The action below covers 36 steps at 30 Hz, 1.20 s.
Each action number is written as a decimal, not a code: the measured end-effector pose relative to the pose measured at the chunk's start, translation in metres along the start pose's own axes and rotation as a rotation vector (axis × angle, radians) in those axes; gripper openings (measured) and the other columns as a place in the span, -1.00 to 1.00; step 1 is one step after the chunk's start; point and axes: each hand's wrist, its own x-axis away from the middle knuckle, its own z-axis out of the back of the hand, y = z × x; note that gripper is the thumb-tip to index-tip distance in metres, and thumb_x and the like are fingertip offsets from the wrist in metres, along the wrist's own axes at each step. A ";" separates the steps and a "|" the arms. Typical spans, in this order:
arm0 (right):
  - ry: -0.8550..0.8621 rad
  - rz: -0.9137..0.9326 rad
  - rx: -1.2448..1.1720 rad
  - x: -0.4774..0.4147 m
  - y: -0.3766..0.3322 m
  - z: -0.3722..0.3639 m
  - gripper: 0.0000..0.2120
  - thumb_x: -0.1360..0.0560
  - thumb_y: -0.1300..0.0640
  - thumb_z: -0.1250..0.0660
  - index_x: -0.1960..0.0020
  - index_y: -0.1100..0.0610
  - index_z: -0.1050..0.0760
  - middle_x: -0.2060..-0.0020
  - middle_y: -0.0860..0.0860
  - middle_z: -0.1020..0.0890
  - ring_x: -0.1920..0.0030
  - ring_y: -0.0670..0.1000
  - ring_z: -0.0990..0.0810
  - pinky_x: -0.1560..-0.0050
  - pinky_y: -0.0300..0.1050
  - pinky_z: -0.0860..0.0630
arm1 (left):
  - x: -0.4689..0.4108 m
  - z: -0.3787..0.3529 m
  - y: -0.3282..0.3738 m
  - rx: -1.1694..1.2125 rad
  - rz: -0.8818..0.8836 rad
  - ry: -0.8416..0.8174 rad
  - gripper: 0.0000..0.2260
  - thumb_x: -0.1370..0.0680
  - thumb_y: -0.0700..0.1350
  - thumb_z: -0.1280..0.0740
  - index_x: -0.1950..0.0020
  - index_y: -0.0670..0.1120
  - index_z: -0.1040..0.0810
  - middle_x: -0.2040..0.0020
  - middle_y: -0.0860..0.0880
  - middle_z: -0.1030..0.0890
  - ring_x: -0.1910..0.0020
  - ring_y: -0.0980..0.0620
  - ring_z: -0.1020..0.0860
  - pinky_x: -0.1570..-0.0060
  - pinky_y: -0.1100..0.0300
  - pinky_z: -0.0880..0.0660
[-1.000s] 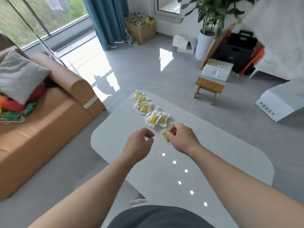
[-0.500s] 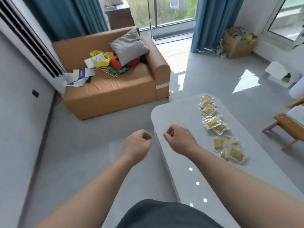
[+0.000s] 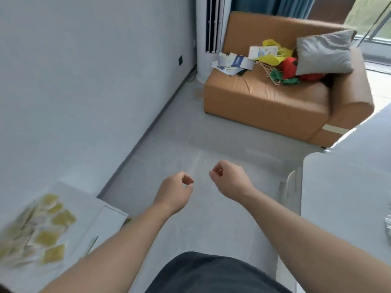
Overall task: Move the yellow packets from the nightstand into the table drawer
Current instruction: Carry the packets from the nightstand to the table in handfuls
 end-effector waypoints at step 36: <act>-0.917 0.515 0.618 -0.121 -0.408 -0.461 -0.80 -0.62 0.02 -0.23 -0.11 0.11 -0.51 -0.04 0.05 -0.63 -0.01 0.07 -0.56 0.03 -0.08 -0.50 | 0.053 0.250 -0.452 0.478 1.038 0.535 -0.88 -0.55 -0.13 -0.35 -0.07 0.02 -0.54 -0.03 0.09 -0.60 0.00 0.07 -0.56 0.06 0.20 -0.43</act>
